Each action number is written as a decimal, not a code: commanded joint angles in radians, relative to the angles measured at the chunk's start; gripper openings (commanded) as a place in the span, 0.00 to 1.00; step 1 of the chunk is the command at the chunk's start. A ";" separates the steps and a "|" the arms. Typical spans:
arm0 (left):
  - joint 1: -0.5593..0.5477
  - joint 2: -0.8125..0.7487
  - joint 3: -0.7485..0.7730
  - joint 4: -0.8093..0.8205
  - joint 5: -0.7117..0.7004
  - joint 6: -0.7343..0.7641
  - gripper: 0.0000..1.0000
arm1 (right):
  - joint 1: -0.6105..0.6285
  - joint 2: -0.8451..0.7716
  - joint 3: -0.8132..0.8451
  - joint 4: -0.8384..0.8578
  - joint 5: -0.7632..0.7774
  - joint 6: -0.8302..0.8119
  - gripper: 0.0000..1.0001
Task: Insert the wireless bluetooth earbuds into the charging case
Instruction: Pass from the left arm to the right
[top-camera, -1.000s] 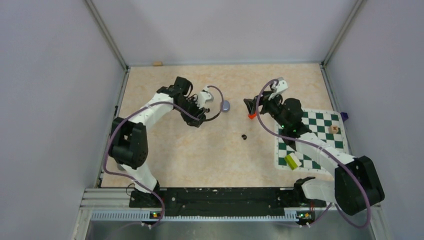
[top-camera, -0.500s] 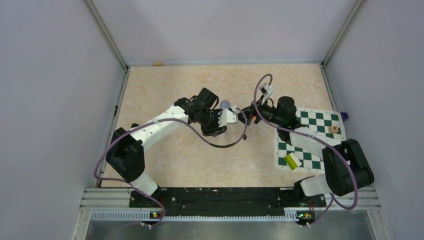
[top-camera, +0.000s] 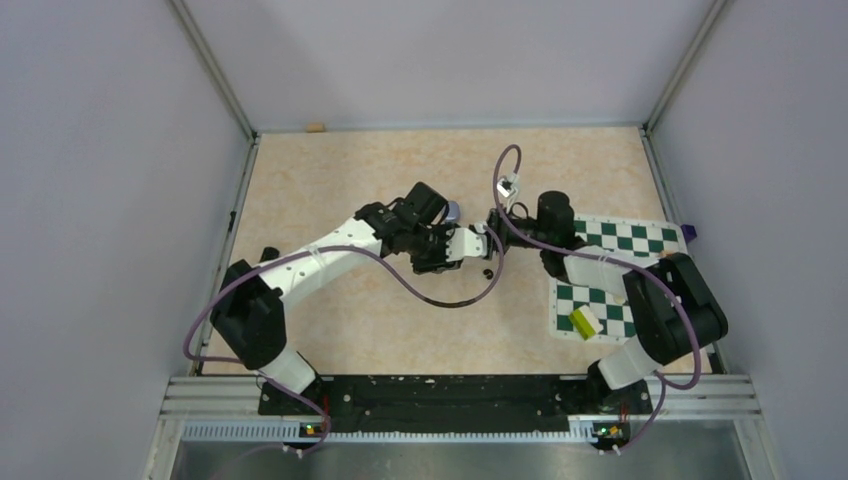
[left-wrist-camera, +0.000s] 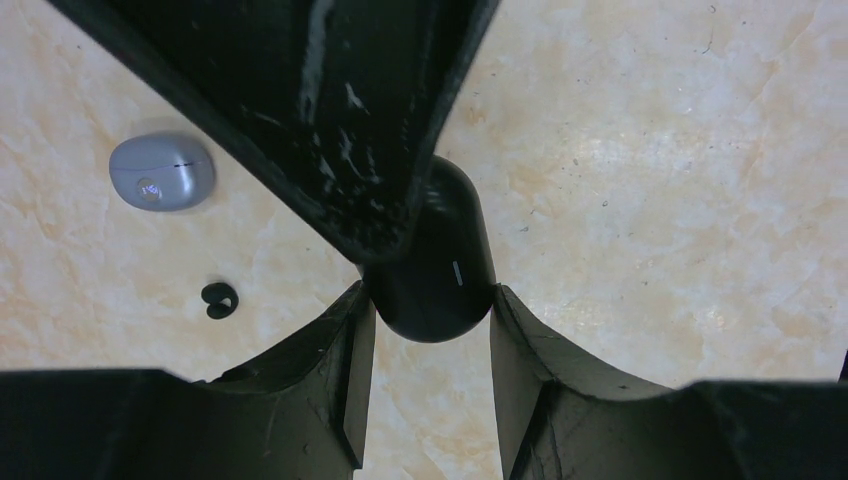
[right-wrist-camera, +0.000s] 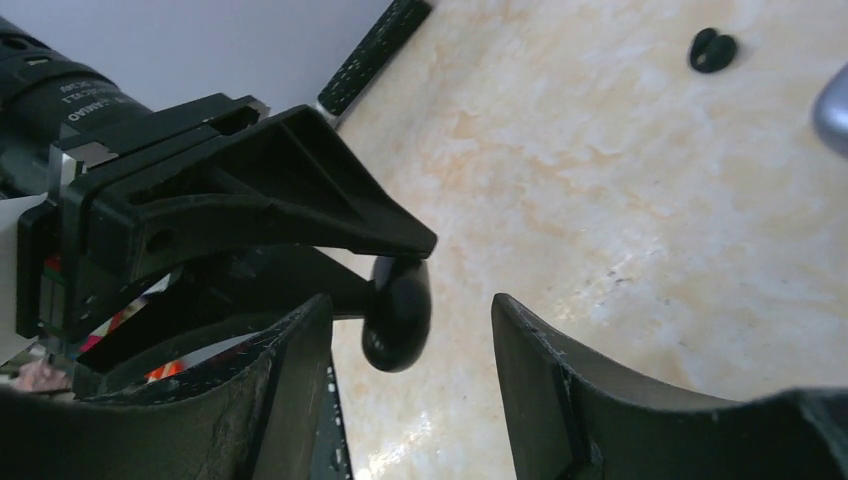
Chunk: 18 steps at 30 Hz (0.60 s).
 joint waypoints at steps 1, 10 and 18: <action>-0.012 -0.045 -0.012 0.033 -0.007 0.015 0.32 | 0.050 0.008 0.051 0.035 -0.084 0.020 0.58; -0.015 -0.071 -0.026 0.040 0.001 0.012 0.31 | 0.092 0.048 0.081 -0.061 -0.059 -0.060 0.51; -0.021 -0.081 -0.033 0.041 0.009 0.012 0.31 | 0.092 0.053 0.086 -0.064 -0.052 -0.068 0.38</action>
